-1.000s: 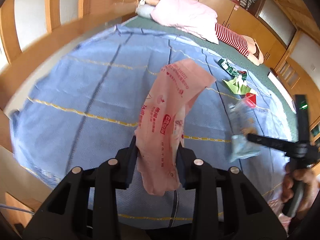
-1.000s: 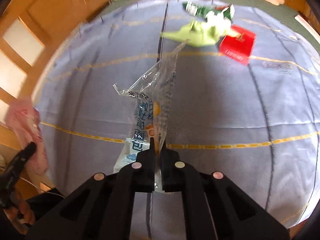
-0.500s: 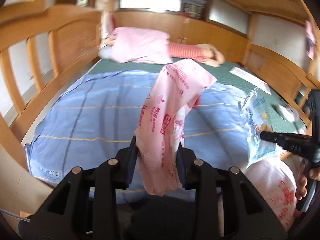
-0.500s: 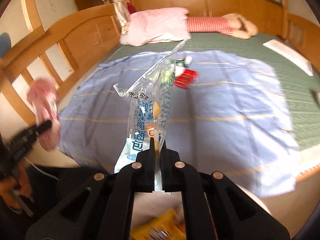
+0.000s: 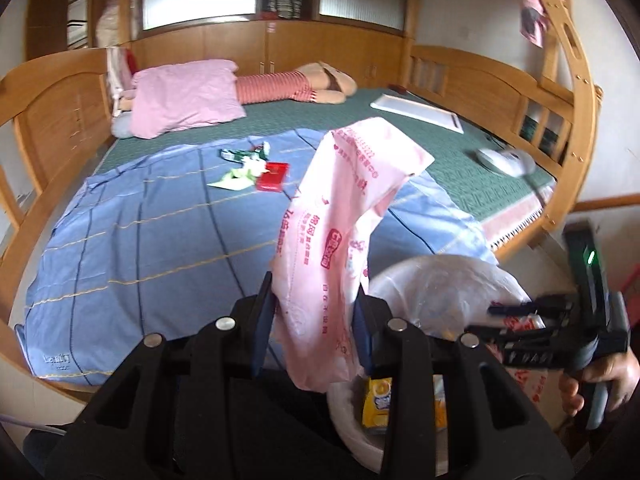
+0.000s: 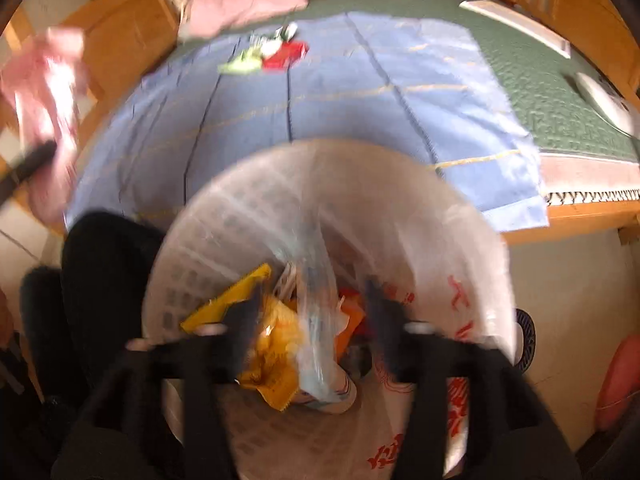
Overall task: Collect trash
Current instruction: 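Open both tools over the white trash bag to drop the pink and clear bags, then grasp the red Chunghwa cigarette box with the right tool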
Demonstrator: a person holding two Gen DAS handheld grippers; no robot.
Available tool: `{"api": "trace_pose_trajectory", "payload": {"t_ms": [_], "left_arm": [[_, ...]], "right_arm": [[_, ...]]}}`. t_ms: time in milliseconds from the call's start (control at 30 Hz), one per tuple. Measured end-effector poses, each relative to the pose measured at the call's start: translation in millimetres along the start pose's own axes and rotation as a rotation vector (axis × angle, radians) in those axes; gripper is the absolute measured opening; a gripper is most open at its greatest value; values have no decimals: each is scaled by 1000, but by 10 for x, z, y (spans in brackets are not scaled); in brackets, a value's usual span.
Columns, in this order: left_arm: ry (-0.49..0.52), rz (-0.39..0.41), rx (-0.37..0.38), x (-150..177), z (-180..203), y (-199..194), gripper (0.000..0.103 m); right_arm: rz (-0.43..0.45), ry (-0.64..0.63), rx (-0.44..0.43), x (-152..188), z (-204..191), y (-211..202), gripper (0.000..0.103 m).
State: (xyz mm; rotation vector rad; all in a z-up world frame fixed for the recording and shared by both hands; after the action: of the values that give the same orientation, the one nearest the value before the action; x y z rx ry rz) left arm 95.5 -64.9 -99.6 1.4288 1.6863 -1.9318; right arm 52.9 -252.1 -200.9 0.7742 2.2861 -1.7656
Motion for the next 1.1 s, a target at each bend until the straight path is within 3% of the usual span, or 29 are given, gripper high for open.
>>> {"api": "trace_pose_trajectory", "payload": {"t_ms": [67, 167, 233, 300, 367, 400, 567, 733, 800, 967, 1100], "left_arm": [[16, -19, 47, 27, 98, 53, 36], [70, -57, 196, 103, 378, 168, 39], [101, -84, 289, 171, 558, 259, 49], [124, -105, 347, 246, 722, 331, 66], [143, -118, 371, 289, 785, 373, 84], [143, -114, 367, 294, 752, 379, 88], [46, -52, 258, 156, 156, 385, 93], [-131, -43, -9, 68, -1110, 518, 93], [-180, -48, -74, 73, -1516, 592, 93], [-293, -116, -191, 265, -2424, 994, 94], [-374, -149, -243, 652, -2920, 1223, 94]], "right_arm": [[82, 52, -14, -108, 60, -217, 67], [197, 164, -23, -315, 280, -510, 70], [247, 223, -24, -406, 426, -643, 70], [267, 256, -20, -472, 503, -664, 70], [270, 282, -23, -485, 558, -652, 70], [266, 290, -25, -497, 572, -628, 70], [248, 286, -39, -628, 487, -503, 71], [207, 215, -116, -1076, -12, -243, 76], [187, 185, -161, -1321, -304, -66, 77], [128, 136, -198, -2065, -1074, 681, 79], [72, 197, -203, -2642, -1459, 1506, 80]]}}
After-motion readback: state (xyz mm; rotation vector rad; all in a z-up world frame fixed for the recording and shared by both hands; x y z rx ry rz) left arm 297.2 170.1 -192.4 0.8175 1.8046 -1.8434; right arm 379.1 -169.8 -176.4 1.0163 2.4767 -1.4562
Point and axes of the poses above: each gripper's, at about its wrist camera, not at the fingertips, and y roughly the way its jaws point, z to its right, x to its underside, the point moved 7 cm from there along y, roughly the way its jaws point, and after that the axes turned 12 degrees about y, right-handed, at the moved point
